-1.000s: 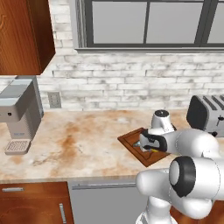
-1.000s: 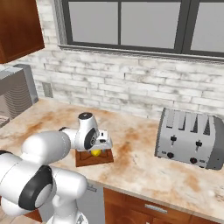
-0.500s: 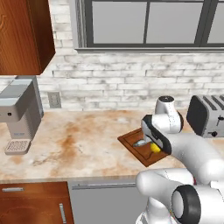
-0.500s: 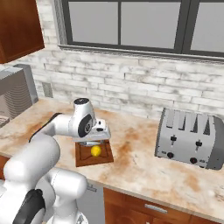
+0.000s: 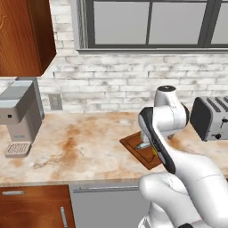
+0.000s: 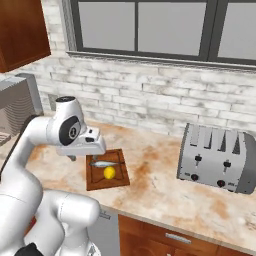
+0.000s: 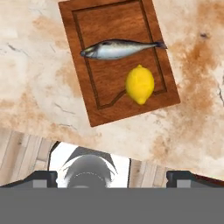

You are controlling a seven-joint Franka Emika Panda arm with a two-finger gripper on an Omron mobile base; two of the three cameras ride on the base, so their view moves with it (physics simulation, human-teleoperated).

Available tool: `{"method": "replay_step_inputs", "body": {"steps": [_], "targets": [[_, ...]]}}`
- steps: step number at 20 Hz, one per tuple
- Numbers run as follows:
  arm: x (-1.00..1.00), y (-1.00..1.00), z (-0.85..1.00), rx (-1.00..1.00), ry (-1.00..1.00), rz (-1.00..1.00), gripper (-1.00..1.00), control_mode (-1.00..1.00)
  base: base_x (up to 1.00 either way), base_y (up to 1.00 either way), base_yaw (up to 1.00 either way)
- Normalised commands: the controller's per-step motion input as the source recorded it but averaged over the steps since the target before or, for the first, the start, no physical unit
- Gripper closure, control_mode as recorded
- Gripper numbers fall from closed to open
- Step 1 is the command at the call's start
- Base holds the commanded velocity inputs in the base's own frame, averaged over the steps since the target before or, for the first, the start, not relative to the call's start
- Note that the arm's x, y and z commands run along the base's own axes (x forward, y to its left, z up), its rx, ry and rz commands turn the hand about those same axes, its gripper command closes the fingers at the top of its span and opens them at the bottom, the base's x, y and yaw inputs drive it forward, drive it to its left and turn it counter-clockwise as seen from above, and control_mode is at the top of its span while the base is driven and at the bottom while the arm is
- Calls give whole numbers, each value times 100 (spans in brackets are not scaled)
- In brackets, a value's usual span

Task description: Retrieve a lemon from the fridge and place it on the cutting board with the fish.

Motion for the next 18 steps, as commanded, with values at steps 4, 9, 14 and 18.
{"method": "replay_step_inputs", "body": {"steps": [4, 9, 14, 18], "targets": [[-79, 25, 51, 5, 7, -6, -100, -100, 0, 0, 0], [-59, -5, 14, 14, 0, -17, -100, -100, 0, 0, 0], [-20, -12, -6, 8, -2, -5, -100, -100, 0, 0, 0], [0, 0, -9, 0, 0, 0, -100, -100, 0, 0, 0]]}}
